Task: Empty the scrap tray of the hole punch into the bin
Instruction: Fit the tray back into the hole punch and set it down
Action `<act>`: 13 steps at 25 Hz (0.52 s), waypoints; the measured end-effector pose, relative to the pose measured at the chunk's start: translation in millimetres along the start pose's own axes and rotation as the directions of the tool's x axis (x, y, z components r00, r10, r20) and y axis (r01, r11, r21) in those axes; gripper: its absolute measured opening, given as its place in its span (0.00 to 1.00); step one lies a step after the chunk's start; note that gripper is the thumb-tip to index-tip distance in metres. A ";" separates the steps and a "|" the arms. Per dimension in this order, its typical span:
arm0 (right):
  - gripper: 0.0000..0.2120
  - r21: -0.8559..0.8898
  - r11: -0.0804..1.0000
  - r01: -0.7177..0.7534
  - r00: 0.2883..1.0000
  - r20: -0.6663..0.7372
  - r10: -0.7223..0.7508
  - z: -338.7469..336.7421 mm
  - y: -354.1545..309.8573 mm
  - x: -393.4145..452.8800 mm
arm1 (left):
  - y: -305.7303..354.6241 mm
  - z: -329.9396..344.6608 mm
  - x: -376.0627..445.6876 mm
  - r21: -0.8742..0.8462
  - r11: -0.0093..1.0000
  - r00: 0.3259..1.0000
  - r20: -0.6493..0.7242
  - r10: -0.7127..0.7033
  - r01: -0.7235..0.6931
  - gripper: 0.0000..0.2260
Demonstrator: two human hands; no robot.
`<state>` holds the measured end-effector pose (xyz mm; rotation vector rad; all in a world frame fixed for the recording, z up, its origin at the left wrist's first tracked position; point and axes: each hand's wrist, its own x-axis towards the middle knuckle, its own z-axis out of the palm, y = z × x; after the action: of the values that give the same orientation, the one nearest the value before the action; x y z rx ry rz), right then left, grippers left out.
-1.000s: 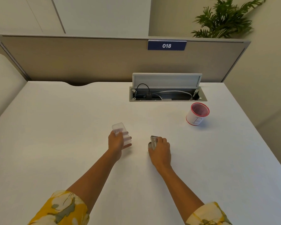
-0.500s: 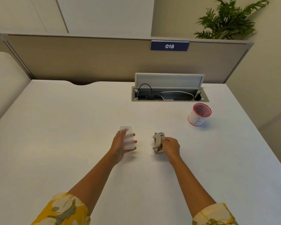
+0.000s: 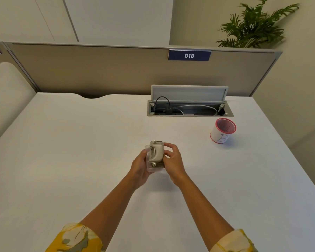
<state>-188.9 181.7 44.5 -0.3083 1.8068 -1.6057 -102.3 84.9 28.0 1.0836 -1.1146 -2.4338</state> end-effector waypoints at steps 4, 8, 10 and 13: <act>0.17 -0.075 0.996 0.048 0.998 -0.025 -0.050 5.6 5.1 -5.8 | -2.2 2.8 -2.4 -0.023 1.000 1.000 -0.002 -0.011 0.011 0.18; 0.13 -0.110 0.990 0.085 0.995 -0.033 -0.089 6.6 5.6 -10.2 | -5.3 3.2 -2.3 -0.033 0.999 1.000 -0.020 -0.024 0.024 0.18; 0.11 -0.130 0.985 0.115 0.989 -0.074 -0.126 6.1 5.7 -11.4 | -5.5 5.4 -2.7 -0.039 0.999 1.000 -0.011 -0.001 0.000 0.18; 0.11 -0.197 0.966 0.167 0.969 -0.146 -0.197 6.2 6.7 -11.9 | -5.4 8.4 -2.7 -0.021 0.999 0.999 -0.001 0.046 -0.046 0.17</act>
<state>-174.5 185.3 42.1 -0.4496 2.1127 -1.6314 -106.1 94.5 29.2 1.0401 -1.0990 -2.4044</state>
